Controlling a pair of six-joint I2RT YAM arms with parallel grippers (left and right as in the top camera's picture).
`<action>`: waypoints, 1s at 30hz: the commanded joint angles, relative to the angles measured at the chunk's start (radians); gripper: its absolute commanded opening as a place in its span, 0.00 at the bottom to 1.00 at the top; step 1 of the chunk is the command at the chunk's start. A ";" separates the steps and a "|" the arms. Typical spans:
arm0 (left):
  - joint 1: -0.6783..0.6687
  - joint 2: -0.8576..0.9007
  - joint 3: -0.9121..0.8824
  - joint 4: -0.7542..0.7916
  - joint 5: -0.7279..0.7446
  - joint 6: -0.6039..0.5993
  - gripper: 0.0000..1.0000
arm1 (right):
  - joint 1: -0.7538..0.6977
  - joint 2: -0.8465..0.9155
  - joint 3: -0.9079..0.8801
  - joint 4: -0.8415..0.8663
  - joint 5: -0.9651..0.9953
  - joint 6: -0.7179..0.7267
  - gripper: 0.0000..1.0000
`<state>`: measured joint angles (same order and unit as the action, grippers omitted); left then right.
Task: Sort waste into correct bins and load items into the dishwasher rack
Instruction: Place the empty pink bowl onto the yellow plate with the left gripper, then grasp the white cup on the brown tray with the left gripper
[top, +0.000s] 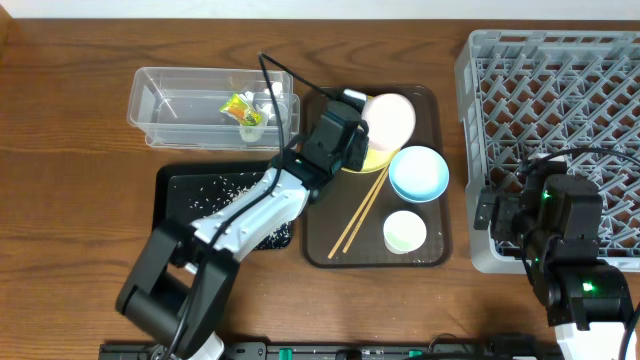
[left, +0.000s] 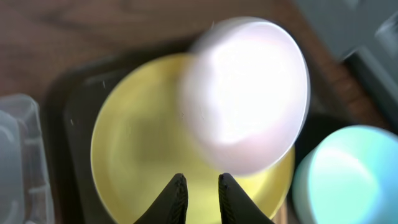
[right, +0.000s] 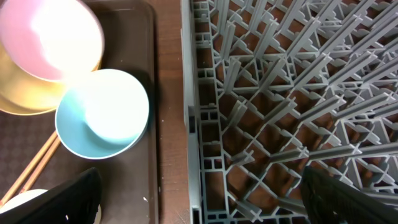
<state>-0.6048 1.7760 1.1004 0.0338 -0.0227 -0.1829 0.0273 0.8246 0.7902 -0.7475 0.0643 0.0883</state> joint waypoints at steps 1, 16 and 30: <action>-0.003 -0.009 0.011 0.005 -0.012 0.002 0.21 | 0.006 -0.002 0.018 -0.002 0.007 0.011 0.99; -0.003 -0.246 0.011 -0.466 0.209 0.001 0.49 | 0.006 -0.002 0.018 -0.001 0.007 0.012 0.99; -0.027 -0.217 -0.006 -0.560 0.461 -0.156 0.54 | 0.006 -0.002 0.018 -0.001 0.006 0.012 0.99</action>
<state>-0.6136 1.5223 1.1000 -0.5243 0.4038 -0.2806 0.0273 0.8246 0.7918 -0.7448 0.0643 0.0887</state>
